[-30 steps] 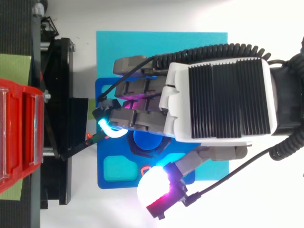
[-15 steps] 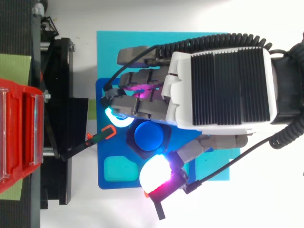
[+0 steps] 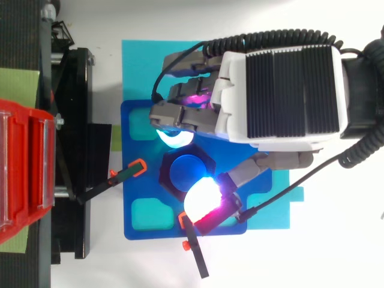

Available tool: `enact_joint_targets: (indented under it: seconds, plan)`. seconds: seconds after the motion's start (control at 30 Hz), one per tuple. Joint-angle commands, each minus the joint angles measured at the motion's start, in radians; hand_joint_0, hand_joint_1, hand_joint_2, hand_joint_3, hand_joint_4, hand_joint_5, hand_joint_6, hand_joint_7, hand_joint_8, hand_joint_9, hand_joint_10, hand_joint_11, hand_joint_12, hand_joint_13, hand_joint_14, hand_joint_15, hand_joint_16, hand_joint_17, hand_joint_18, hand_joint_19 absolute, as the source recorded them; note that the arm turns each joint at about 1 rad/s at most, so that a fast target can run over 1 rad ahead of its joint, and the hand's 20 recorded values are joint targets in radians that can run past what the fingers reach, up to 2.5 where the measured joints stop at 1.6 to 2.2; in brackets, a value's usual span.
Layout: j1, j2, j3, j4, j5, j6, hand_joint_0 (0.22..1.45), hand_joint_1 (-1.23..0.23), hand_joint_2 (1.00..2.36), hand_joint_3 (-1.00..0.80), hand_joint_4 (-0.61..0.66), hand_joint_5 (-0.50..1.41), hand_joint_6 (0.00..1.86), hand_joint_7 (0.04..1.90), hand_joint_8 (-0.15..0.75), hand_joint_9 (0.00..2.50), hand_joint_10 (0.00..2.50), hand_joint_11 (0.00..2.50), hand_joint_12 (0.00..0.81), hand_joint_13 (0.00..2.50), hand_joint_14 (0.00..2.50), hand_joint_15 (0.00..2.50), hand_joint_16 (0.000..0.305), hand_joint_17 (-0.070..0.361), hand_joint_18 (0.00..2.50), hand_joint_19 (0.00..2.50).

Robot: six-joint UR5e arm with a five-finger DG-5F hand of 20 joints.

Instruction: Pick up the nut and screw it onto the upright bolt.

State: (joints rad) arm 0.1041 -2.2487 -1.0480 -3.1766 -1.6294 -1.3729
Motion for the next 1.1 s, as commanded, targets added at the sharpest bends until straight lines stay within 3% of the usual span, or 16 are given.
enact_joint_targets:
  seconds: [0.0,0.07,0.13,0.33,0.67,0.93,1.07]
  plan:
    - [-0.004,0.000,-0.001,0.001,-0.006,0.000,0.55,-0.25,1.00,-0.50,0.14,0.03,0.54,1.54,0.296,1.19,0.00,0.00,0.233,0.83,0.00,0.00,0.018,0.040,0.48,0.00]
    - [-0.007,0.000,0.002,0.003,-0.012,0.000,0.55,-0.25,1.00,-0.50,0.18,0.02,0.50,1.57,0.289,1.17,0.00,0.00,0.239,0.82,0.00,0.00,0.018,0.041,0.47,0.00]
    - [-0.009,0.000,0.014,-0.002,-0.015,0.000,0.54,-0.22,1.00,-0.50,0.23,-0.02,0.50,1.34,0.290,1.12,0.00,0.00,0.251,0.78,0.00,0.00,0.020,0.046,0.45,0.00]
    - [-0.017,0.000,0.056,-0.022,-0.027,-0.006,0.52,-0.17,1.00,-0.50,0.27,-0.08,0.50,0.95,0.286,1.01,0.00,0.00,0.272,0.73,0.00,0.00,0.024,0.054,0.41,0.00]
    - [-0.032,0.000,0.102,-0.054,-0.047,-0.031,0.51,-0.15,1.00,-0.50,0.23,-0.11,0.50,0.77,0.276,0.95,0.00,0.00,0.284,0.70,0.00,0.00,0.027,0.061,0.37,0.00]
    - [-0.015,-0.002,0.103,-0.014,-0.055,-0.029,0.51,-0.12,1.00,-0.50,0.20,-0.12,0.50,0.70,0.259,0.86,0.00,0.00,0.295,0.62,0.00,0.00,0.031,0.069,0.28,0.00]
    - [0.008,-0.002,0.082,0.021,-0.050,-0.028,0.50,-0.11,1.00,-0.50,0.21,-0.13,0.50,0.69,0.255,0.83,0.00,0.00,0.298,0.59,0.00,0.00,0.031,0.070,0.25,0.00]
